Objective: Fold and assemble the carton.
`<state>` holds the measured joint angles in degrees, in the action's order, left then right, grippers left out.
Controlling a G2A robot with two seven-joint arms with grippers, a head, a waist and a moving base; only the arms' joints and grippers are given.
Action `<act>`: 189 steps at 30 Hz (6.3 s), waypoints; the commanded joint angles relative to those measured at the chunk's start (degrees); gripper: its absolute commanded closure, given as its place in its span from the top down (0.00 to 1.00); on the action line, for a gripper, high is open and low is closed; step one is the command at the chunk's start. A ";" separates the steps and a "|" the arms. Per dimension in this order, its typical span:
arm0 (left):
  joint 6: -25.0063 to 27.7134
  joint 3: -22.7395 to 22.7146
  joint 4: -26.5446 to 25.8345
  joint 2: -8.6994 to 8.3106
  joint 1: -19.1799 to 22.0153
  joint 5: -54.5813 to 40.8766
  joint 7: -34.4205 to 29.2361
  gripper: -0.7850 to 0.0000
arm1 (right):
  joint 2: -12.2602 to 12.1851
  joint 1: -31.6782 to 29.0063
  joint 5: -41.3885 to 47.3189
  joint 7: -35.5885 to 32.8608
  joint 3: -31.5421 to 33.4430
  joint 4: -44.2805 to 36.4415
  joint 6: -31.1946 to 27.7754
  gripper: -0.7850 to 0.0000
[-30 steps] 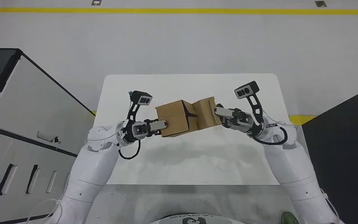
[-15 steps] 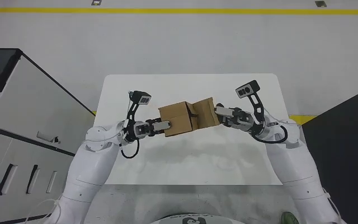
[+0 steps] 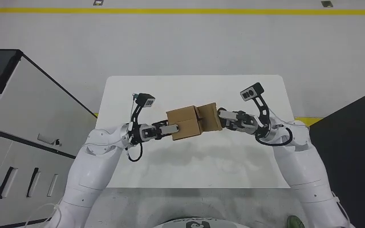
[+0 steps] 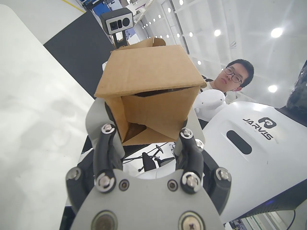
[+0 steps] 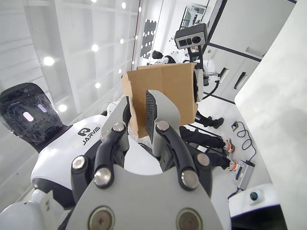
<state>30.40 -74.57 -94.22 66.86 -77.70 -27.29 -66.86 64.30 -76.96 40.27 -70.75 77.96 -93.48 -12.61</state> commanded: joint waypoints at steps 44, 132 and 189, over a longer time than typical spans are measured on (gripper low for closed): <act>-5.86 0.01 -2.91 -2.41 -2.16 8.34 4.20 0.00 | -2.39 -0.89 -17.88 2.55 0.78 -7.00 2.68 0.21; -7.71 2.99 -3.69 -5.32 -1.95 7.82 7.28 0.00 | -4.99 -0.46 -18.32 7.04 -3.17 -8.20 3.17 0.07; -8.36 4.60 -3.03 -6.21 -0.65 9.82 9.03 0.00 | -6.20 1.52 -23.58 6.87 -4.26 -7.86 4.23 0.24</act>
<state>22.02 -69.99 -97.26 60.66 -78.36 -17.46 -57.83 58.11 -75.44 16.67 -63.93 73.72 -101.35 -8.43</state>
